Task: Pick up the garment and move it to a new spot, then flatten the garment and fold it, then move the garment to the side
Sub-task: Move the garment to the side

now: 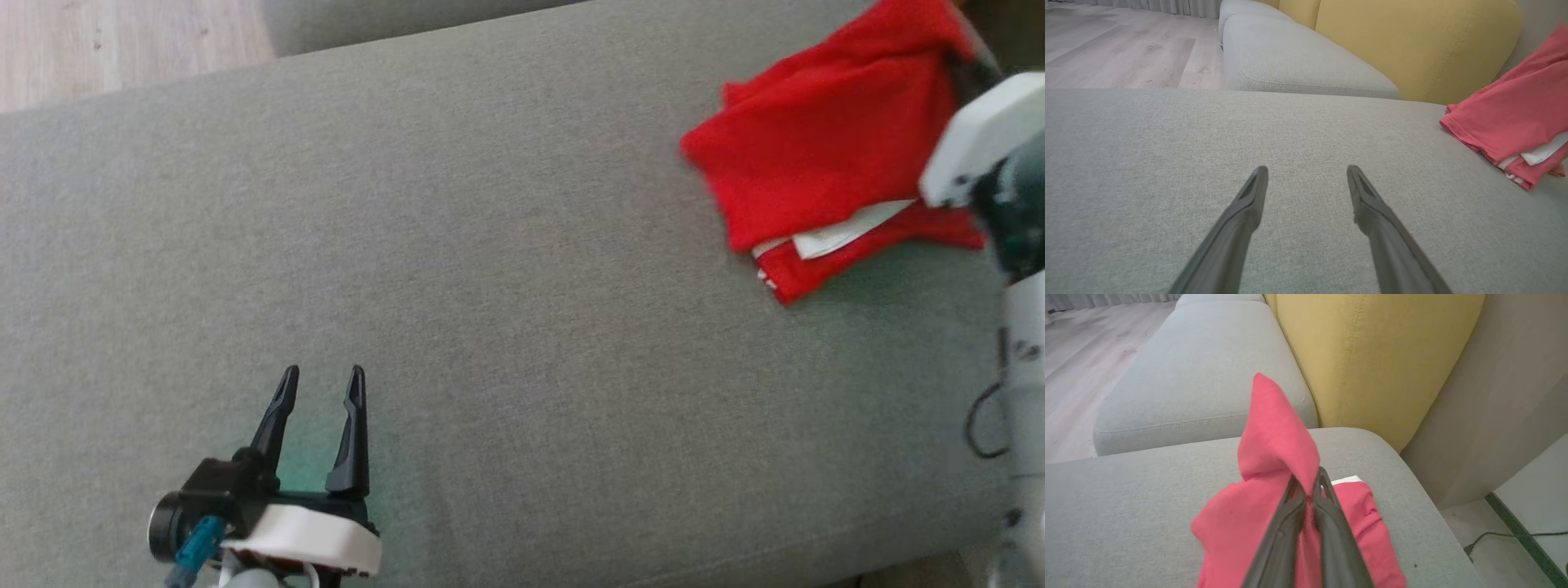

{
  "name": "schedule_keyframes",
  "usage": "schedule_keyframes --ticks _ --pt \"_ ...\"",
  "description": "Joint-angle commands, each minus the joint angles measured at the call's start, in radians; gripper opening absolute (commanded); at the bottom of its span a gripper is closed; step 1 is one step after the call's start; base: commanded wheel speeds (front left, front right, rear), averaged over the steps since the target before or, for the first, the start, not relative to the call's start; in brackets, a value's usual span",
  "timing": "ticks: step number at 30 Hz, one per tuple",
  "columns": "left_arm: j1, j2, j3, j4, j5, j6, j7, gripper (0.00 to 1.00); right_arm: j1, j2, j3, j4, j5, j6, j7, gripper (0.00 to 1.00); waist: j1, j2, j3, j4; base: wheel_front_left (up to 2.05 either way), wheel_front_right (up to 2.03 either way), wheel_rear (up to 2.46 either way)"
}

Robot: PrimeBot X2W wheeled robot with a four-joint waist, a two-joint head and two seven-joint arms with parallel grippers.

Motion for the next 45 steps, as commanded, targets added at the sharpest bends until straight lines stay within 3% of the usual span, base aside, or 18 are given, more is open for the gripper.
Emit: schedule_keyframes --ticks 1,7,8,9,14,18,30,35,45 --pt "-0.018 0.015 0.034 -0.031 -0.002 0.001 -0.014 1.00 -0.048 -0.020 -0.005 -0.027 -0.010 -0.001 -0.010 0.00 0.0000 -0.0001 0.006 0.007 0.00 0.00 0.00" --pt "-0.027 0.016 0.028 -0.033 0.002 -0.001 -0.013 1.00 -0.076 -0.087 -0.136 0.018 -0.070 -0.001 -0.020 0.00 0.0000 -0.0001 0.028 0.028 0.00 0.00 0.00" --pt "-0.028 0.016 0.028 -0.033 0.003 0.000 -0.013 1.00 -0.076 -0.092 -0.166 0.026 -0.090 -0.001 -0.024 0.45 0.0000 -0.0001 0.031 0.031 0.00 0.00 0.00" --pt "-0.029 0.016 0.027 -0.033 0.003 0.001 -0.012 1.00 -0.073 -0.095 -0.185 0.032 -0.111 -0.001 -0.031 1.00 0.0000 -0.0001 0.033 0.033 0.00 0.00 0.00" --pt "-0.033 0.017 0.026 -0.032 0.003 0.002 -0.011 1.00 -0.053 -0.057 -0.245 0.042 -0.163 -0.001 -0.078 1.00 0.0000 -0.0001 0.036 0.041 0.00 0.00 0.00" --pt "-0.032 0.019 0.027 -0.030 0.000 0.004 -0.011 1.00 -0.035 -0.024 -0.219 0.029 -0.156 -0.001 -0.114 1.00 0.0000 -0.0001 0.027 0.039 0.00 0.00 0.00" --pt "-0.019 0.014 0.052 -0.032 -0.014 0.021 -0.023 1.00 0.060 0.002 0.014 -0.088 -0.055 -0.001 -0.200 1.00 0.0000 -0.0001 -0.047 0.061 0.00 0.00 0.00" --pt "0.008 0.004 0.079 -0.026 -0.029 0.035 -0.032 1.00 0.166 0.036 0.070 -0.142 -0.052 -0.001 -0.268 1.00 0.0000 -0.0001 -0.107 0.089 0.00 0.00 0.00" --pt "0.097 -0.017 0.113 -0.001 -0.054 0.047 -0.042 1.00 0.462 0.147 0.054 -0.244 -0.061 -0.001 -0.393 1.00 0.0000 -0.0001 -0.207 0.151 0.00 0.00 0.00"
